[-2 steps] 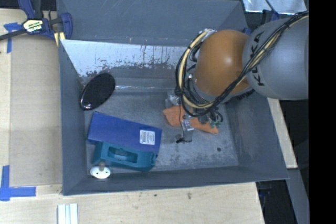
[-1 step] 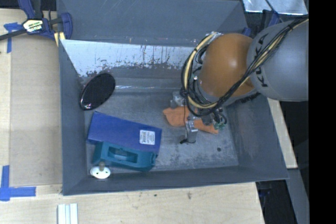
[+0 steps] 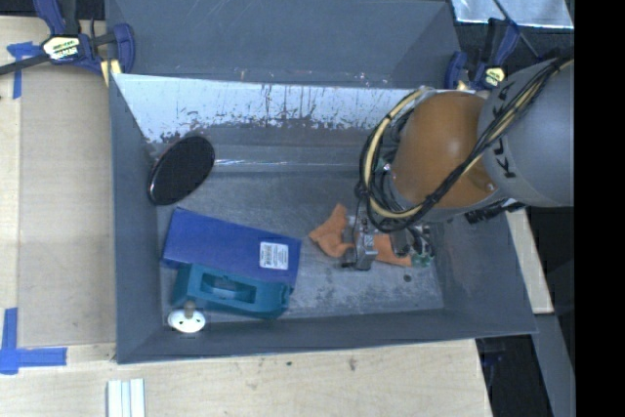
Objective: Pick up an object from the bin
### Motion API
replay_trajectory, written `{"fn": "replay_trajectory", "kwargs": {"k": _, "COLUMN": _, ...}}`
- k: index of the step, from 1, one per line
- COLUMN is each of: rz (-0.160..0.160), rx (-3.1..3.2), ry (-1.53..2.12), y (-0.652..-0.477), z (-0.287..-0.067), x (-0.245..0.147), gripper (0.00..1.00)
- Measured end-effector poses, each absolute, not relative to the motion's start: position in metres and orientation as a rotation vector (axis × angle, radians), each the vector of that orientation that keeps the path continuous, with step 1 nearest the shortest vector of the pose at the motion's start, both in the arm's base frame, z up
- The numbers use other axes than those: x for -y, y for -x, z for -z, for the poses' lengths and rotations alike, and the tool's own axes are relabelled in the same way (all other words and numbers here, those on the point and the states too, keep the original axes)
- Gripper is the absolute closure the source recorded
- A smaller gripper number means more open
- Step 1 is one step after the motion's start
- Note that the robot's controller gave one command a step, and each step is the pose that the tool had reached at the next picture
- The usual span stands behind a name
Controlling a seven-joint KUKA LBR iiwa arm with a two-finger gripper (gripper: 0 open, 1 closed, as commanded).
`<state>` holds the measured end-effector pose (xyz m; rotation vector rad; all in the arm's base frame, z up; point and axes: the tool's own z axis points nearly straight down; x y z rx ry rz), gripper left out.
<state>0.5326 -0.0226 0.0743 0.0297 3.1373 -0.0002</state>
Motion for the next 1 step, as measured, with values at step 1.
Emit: {"fn": "replay_trajectory", "kwargs": {"k": 1, "rz": 0.000, "rx": -3.137, "ry": -0.030, "y": -0.5326, "z": -0.0743, "x": 0.0226, "gripper": 1.00}}
